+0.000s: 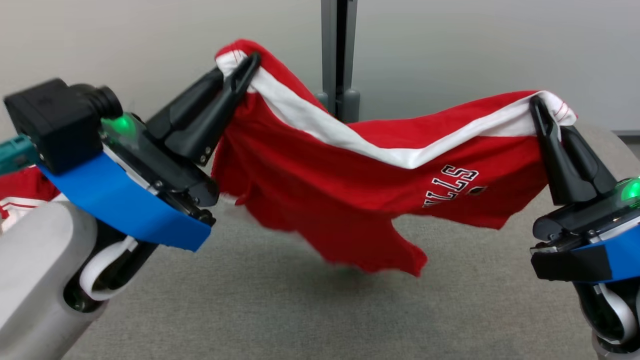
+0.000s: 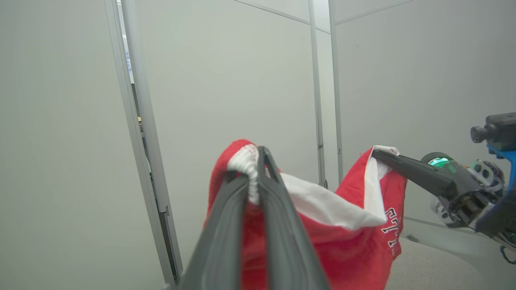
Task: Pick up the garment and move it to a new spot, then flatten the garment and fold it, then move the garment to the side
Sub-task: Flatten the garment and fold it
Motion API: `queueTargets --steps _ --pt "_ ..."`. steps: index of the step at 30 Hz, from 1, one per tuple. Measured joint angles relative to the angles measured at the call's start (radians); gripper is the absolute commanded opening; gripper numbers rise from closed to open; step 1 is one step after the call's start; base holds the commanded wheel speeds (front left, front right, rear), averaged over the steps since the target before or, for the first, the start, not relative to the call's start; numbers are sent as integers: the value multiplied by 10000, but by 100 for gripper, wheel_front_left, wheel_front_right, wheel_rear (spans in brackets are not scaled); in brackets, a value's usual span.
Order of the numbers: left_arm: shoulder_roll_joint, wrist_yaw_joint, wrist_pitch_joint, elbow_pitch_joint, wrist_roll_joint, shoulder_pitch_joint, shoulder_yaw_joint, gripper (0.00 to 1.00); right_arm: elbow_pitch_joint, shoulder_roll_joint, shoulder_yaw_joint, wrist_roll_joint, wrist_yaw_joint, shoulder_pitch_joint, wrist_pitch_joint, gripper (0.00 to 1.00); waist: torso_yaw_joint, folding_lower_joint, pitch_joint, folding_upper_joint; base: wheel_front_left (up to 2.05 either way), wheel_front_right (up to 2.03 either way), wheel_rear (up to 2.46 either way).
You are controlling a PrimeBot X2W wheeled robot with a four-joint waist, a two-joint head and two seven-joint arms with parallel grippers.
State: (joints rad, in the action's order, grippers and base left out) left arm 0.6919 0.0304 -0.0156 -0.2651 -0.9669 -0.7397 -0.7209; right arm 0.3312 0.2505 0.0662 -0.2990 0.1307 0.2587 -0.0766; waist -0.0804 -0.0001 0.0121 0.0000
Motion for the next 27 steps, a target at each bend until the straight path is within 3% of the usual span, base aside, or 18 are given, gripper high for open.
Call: queueTargets --steps 4,8,15,21,27 --pt "12 -48 385 54 -190 -338 59 0 33 -2 -142 -82 0 117 -314 0 -203 0 449 0 0 0 0" --pt "-77 -33 667 619 -336 -801 128 0 -725 -33 -63 -520 0 713 -449 0 -471 2 1177 0 0 0 0" --pt "-470 301 903 2345 -100 -2498 341 0 -2594 244 288 -713 0 3570 -173 0 -928 5 2645 0 0 0 0" --pt "-1432 453 -261 3636 284 -4392 999 0 -3868 12 123 -355 0 6318 706 0 -1088 5 3577 0 0 0 0" --pt "-1965 683 -1175 4575 560 -4581 834 0 -4706 -401 297 100 0 6822 1511 0 -1002 5 4279 0 0 0 0"
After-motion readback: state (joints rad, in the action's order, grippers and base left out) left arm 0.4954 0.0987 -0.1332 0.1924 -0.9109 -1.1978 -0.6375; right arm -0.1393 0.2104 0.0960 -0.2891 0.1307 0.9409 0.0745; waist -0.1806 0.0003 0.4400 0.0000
